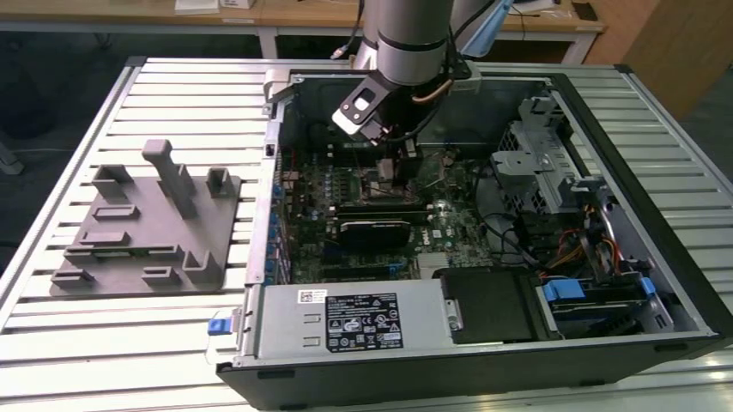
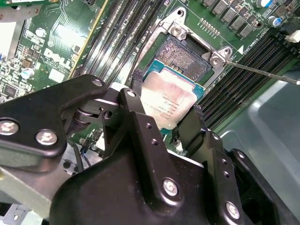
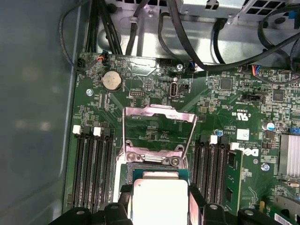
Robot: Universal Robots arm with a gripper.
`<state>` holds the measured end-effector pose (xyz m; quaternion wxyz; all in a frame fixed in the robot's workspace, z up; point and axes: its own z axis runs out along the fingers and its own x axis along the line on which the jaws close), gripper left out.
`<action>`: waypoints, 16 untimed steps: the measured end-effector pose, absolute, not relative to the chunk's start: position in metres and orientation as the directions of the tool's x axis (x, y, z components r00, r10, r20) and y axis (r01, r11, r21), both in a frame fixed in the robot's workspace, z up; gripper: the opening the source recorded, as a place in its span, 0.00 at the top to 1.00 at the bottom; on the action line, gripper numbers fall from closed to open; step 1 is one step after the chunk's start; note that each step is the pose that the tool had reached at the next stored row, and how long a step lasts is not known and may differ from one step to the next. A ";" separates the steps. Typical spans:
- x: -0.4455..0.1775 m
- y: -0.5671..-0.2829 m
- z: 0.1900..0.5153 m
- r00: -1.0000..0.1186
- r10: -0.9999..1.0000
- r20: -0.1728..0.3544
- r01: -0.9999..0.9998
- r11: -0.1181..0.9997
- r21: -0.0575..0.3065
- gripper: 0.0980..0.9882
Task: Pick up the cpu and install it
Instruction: 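Place the cpu into insertion slot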
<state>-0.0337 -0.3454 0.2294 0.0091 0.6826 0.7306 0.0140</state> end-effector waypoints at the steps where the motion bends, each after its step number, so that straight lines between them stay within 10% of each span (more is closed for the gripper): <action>1: -0.034 -0.345 0.229 -0.068 0.998 0.006 0.997 0.068 0.033 0.49; 16: -0.034 -0.344 0.214 -0.068 0.998 0.005 0.997 0.068 0.032 0.49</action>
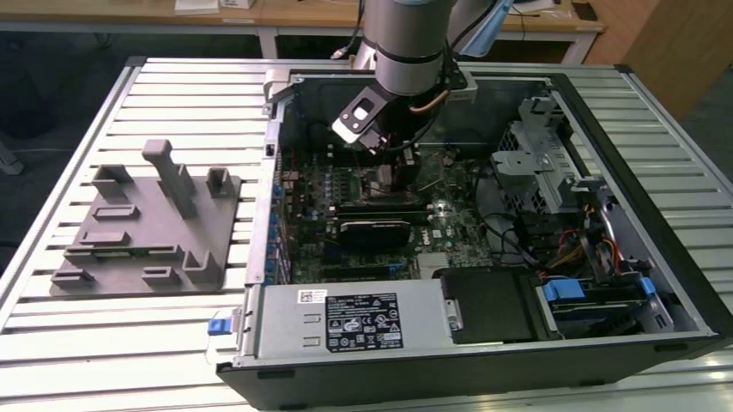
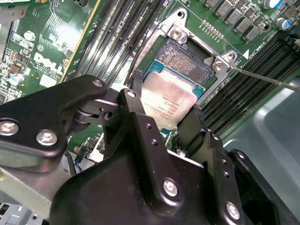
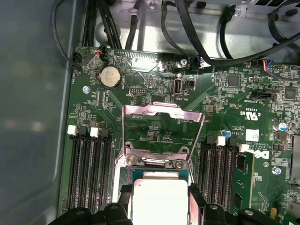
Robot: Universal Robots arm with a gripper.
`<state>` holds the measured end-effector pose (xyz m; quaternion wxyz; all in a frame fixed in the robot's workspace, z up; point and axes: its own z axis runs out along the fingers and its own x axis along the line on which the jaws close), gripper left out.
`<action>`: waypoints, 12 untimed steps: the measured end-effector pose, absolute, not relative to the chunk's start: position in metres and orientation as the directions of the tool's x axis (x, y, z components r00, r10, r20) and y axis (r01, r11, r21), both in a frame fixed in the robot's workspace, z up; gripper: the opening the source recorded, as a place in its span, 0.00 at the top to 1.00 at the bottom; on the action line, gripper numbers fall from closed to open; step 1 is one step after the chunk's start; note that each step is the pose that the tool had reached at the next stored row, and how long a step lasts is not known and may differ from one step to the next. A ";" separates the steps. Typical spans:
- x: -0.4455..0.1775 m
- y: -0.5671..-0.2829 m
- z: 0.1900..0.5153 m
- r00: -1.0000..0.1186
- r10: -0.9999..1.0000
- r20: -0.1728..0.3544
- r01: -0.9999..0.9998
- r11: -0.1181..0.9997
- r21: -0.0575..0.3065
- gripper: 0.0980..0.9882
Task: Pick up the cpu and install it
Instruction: 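Place the cpu into insertion slot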
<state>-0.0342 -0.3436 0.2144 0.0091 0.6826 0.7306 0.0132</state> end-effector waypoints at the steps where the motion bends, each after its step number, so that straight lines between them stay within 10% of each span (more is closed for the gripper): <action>1: -0.035 -0.344 0.214 -0.068 0.998 0.005 0.997 0.068 0.032 0.49; 12: -0.039 -0.343 0.204 -0.068 0.998 0.004 0.997 0.068 0.032 0.49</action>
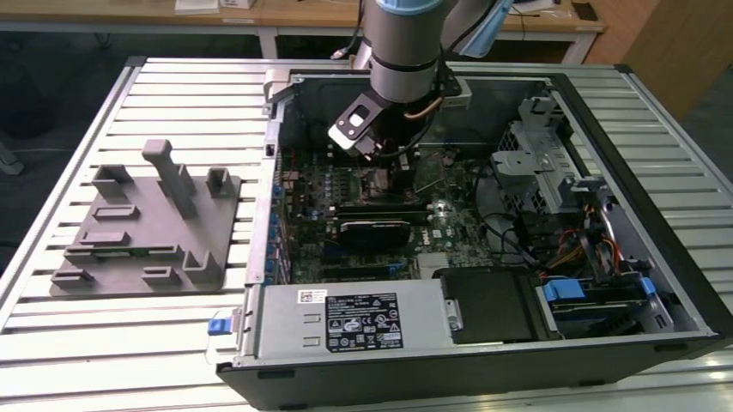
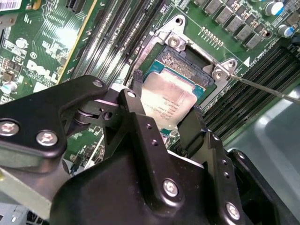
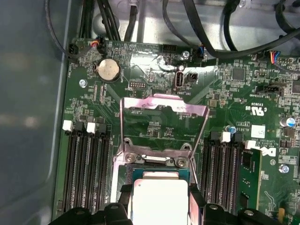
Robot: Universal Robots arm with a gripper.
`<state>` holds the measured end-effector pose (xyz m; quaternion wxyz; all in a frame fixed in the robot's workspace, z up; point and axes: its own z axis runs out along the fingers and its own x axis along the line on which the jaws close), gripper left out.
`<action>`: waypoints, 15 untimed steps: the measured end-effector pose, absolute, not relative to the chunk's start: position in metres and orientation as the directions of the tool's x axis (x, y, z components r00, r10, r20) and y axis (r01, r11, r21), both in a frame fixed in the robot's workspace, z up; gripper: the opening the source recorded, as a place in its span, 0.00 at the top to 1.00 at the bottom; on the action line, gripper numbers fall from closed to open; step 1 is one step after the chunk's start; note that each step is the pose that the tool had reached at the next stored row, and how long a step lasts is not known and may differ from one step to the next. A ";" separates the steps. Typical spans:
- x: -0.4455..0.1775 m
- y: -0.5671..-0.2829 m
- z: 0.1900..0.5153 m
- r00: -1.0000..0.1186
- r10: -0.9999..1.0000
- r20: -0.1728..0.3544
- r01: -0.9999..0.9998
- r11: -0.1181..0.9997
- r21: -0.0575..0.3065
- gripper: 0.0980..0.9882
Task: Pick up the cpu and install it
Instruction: 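Place the cpu into insertion slot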
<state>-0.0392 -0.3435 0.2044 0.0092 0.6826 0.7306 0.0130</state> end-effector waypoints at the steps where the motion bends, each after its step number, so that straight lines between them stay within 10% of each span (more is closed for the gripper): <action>1: -0.040 -0.343 0.204 -0.067 0.998 0.004 0.997 0.067 0.032 0.49; 15: -0.042 -0.341 0.196 -0.017 1.000 0.005 0.999 0.017 0.032 0.49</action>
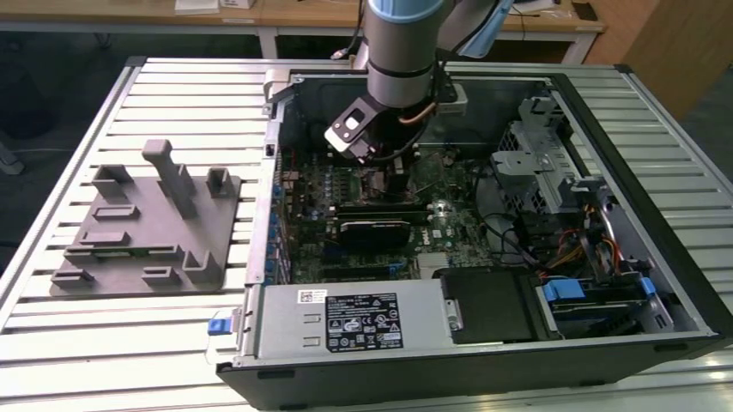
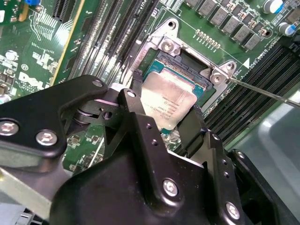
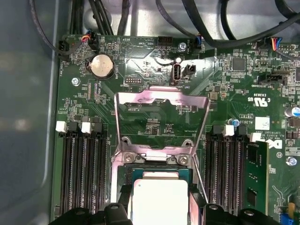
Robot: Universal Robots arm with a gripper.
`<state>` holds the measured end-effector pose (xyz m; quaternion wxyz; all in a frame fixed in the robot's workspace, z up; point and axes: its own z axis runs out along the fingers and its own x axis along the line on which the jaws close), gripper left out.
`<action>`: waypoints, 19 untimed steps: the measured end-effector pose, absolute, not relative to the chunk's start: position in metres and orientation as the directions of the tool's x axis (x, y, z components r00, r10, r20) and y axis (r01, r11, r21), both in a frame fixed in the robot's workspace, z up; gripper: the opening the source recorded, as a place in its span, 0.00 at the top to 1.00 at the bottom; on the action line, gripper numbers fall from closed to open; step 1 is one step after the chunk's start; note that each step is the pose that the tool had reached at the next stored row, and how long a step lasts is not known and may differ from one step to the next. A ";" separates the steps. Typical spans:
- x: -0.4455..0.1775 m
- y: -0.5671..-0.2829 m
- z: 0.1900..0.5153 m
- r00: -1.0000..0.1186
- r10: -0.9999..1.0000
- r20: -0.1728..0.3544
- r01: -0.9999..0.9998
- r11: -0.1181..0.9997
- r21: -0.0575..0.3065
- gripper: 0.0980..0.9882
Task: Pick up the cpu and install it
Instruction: 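Place the cpu into insertion slot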
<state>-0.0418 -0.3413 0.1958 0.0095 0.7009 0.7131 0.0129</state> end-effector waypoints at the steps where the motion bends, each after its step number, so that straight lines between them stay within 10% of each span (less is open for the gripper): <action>1: -0.042 -0.341 0.195 -0.016 1.000 0.004 0.999 0.016 0.032 0.49; 19: -0.043 -0.338 0.192 -0.012 1.000 0.004 0.999 0.011 0.032 0.41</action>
